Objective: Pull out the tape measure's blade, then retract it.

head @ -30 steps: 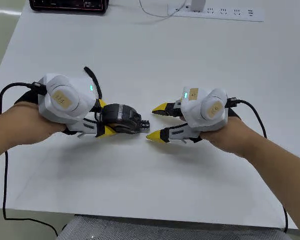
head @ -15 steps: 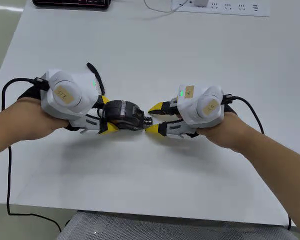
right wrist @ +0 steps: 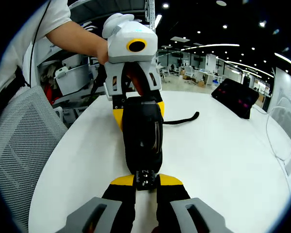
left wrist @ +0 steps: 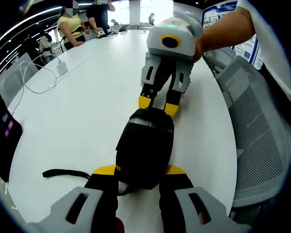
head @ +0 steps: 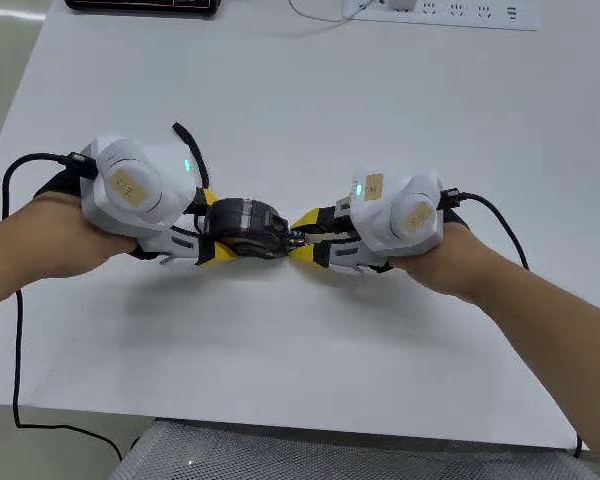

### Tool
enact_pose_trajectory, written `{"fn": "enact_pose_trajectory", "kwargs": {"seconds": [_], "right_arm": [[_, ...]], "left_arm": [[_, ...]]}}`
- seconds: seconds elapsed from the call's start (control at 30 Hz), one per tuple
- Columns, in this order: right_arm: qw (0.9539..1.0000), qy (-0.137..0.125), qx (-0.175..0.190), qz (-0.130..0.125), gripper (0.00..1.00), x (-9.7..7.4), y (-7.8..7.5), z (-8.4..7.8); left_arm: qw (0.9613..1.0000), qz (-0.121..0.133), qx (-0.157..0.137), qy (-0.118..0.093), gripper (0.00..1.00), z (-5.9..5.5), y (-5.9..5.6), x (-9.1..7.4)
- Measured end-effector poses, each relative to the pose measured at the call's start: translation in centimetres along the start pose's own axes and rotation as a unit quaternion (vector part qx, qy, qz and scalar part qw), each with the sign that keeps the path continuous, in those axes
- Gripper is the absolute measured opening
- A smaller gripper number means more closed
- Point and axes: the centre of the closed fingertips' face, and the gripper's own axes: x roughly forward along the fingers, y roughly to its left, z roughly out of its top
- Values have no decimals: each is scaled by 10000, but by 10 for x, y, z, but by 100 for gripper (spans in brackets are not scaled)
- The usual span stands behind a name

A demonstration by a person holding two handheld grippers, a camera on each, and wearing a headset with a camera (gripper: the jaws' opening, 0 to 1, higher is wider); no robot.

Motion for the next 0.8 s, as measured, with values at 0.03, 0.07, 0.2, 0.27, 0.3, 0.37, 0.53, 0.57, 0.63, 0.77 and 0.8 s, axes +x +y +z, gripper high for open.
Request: {"fn": "enact_pose_trajectory", "kwargs": {"seconds": [0.03,0.07,0.2,0.27,0.3,0.37,0.53,0.57,0.63,0.77,0.8], "right_arm": [[10000,1,-1,4,12,0,0,0],[10000,5,-11,11,12,0,0,0],[10000,2,-23,16,12,1,0,0],[10000,15,-27,16,11,1,-1,0],[10000,27,-44,18,11,1,0,0],[10000,40,-59,4,11,1,-1,0],[9999,61,-92,-2,10,0,0,-1],[9999,69,-92,0,10,0,0,-2],[9999,88,-111,-15,10,-1,-1,-2],[9999,109,-123,-27,9,-1,-1,-2],[9999,106,-108,-26,9,-1,-1,-2]], "left_arm": [[10000,1,5,1,28,0,0,0],[10000,0,11,1,28,0,0,0],[10000,-6,40,-9,27,0,0,0],[10000,-6,60,-4,27,0,0,0],[10000,-12,65,-2,27,0,0,0],[10000,-9,89,10,27,0,0,0],[10000,-20,74,-11,27,0,1,0],[10000,-18,75,-6,27,0,1,1],[10000,-19,68,2,27,0,1,1],[10000,-34,79,2,27,0,1,1],[10000,-37,92,10,27,0,1,1]]}}
